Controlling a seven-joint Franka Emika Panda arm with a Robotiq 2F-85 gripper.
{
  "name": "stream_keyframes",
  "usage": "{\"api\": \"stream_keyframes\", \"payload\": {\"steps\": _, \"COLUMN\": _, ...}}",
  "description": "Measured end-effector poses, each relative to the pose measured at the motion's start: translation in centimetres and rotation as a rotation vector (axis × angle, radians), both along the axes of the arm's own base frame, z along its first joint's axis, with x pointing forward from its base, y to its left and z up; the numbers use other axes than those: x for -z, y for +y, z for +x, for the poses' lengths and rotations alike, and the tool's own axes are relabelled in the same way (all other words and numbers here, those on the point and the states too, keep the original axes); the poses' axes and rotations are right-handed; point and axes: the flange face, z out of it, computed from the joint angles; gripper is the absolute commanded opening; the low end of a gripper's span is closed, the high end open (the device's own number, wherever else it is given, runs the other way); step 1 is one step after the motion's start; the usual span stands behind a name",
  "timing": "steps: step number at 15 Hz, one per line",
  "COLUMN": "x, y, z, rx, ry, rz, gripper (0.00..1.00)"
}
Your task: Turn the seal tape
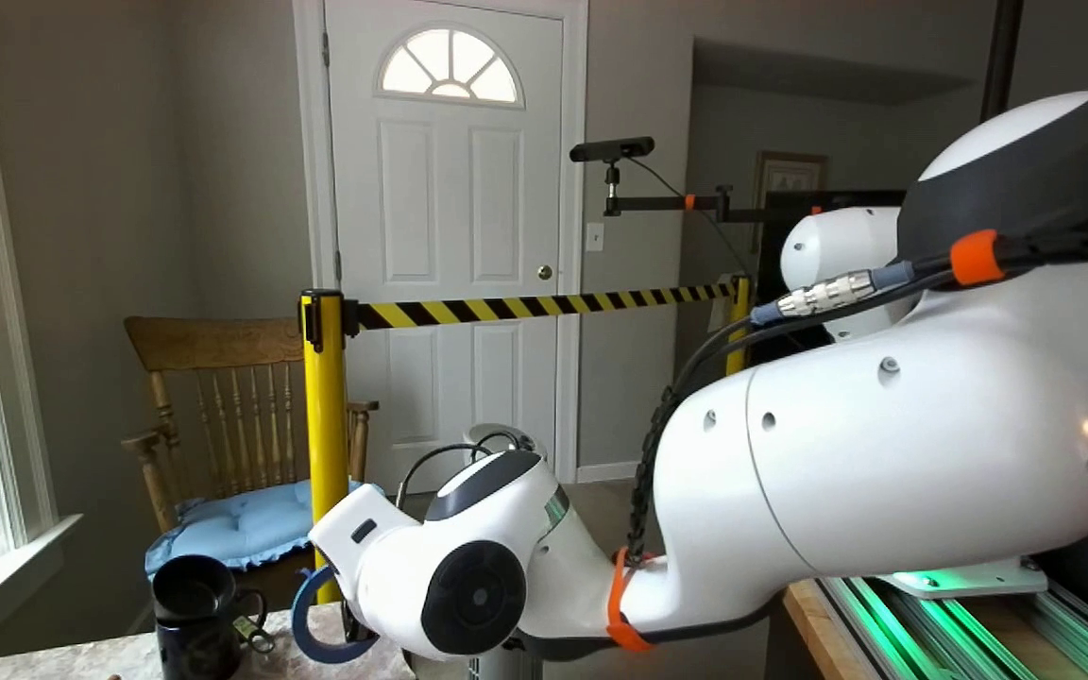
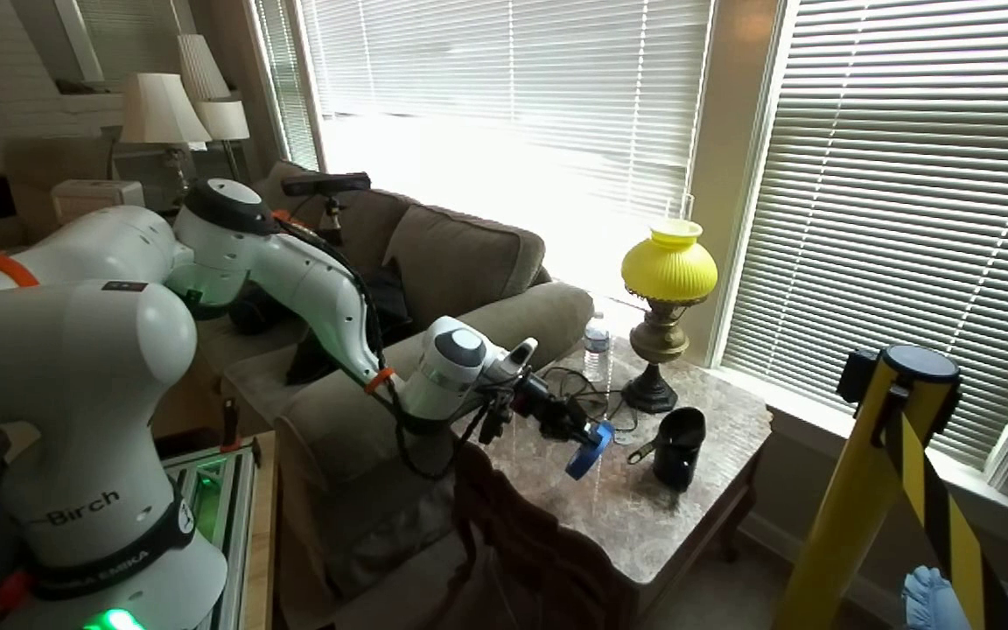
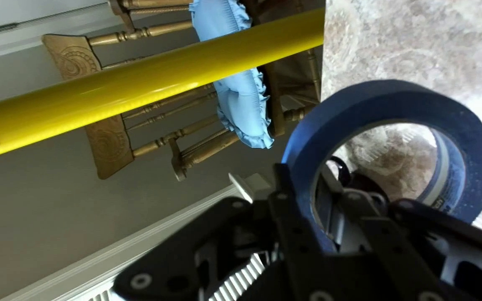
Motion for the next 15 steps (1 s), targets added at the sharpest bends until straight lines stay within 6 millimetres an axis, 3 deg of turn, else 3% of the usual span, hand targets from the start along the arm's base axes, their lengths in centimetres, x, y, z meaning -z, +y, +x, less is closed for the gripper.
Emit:
{"api": "stream_keyframes", "payload": {"steps": 3, "x": -0.6, "y": 0.7, "z": 0.5, "rx": -0.004, "ry": -0.028, "rz": -0.048, "gripper": 0.05}}
{"api": "stream_keyframes", "payload": {"steps": 7, "x": 0.5, "y": 2.2, "z": 0.4, "rx": -0.03, "ry": -0.049, "rz": -0.117, "gripper": 0.05}}
{"api": "stream_keyframes", "payload": {"steps": 8, "x": 1.1, "y": 2.6, "z": 0.3, "rx": -0.037, "ry": -0.048, "rz": -0.129, "gripper": 0.19}}
{"api": "stream_keyframes", "payload": {"steps": 12, "x": 3.0, "y": 3.3, "z": 0.2, "rx": -0.043, "ry": -0.032, "rz": -0.136, "gripper": 0.19}}
{"api": "stream_keyframes", "payload": {"steps": 13, "x": 3.0, "y": 3.2, "z": 0.3, "rx": -0.043, "ry": -0.032, "rz": -0.136, "gripper": 0.05}}
{"api": "stream_keyframes", "payload": {"steps": 15, "x": 2.9, "y": 3.0, "z": 0.3, "rx": -0.04, "ry": -0.028, "rz": -0.144, "gripper": 0.05}}
